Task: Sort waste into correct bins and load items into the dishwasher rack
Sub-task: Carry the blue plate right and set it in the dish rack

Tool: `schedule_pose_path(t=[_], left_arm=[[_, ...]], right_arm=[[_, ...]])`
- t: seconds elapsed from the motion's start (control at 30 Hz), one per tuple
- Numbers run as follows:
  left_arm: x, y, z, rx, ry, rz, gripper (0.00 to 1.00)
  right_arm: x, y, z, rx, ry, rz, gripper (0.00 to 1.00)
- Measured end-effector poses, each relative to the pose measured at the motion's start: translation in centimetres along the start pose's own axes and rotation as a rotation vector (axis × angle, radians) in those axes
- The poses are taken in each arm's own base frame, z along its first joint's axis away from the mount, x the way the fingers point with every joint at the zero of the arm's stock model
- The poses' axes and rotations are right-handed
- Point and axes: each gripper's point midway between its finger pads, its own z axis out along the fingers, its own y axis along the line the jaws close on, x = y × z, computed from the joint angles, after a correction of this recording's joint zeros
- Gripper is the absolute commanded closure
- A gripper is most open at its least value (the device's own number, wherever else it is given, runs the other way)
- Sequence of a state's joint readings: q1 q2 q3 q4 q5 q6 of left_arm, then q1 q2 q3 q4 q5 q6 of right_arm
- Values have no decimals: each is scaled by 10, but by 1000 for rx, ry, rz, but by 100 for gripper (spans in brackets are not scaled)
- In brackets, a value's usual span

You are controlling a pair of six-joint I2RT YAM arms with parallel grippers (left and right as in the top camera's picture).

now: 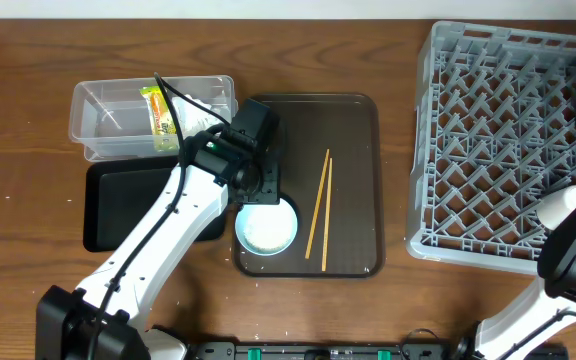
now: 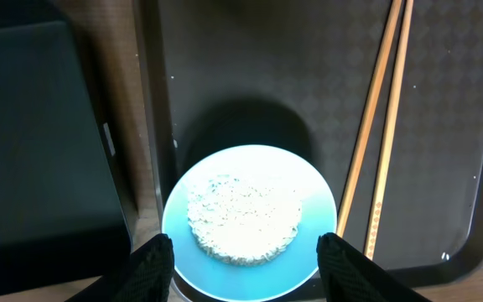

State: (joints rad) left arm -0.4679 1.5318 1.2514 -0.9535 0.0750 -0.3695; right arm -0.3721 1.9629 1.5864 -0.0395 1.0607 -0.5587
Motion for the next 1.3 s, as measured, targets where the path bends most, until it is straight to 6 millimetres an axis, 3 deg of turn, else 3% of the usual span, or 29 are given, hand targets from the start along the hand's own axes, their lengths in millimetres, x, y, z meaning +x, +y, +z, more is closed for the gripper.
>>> schedule_pose_path(t=[0.4,0.67,0.77,0.97,1.1,1.2,1.3], left_arm=[[0,0,0,0,0,0,42],[0,0,0,0,0,0,42],[0,0,0,0,0,0,41],[0,0,0,0,0,0,41],[0,0,0,0,0,0,41],[-1,0,0,2,-4,0,38],[-2,-1,0,5,-10,-1,37]], right_arm=[[-6,30,-31,-67,-24,-61,96],[18,62,-48,-157,30,-147,44],[21,69,-51,-178,36,-138,35],[13,61,-61,-247,8,-73,19],[0,44,-90,-421,-48,-3,17],[-9,32,-124,-628,-96,84,17],[-15,40,-165,-889,-127,155,19]])
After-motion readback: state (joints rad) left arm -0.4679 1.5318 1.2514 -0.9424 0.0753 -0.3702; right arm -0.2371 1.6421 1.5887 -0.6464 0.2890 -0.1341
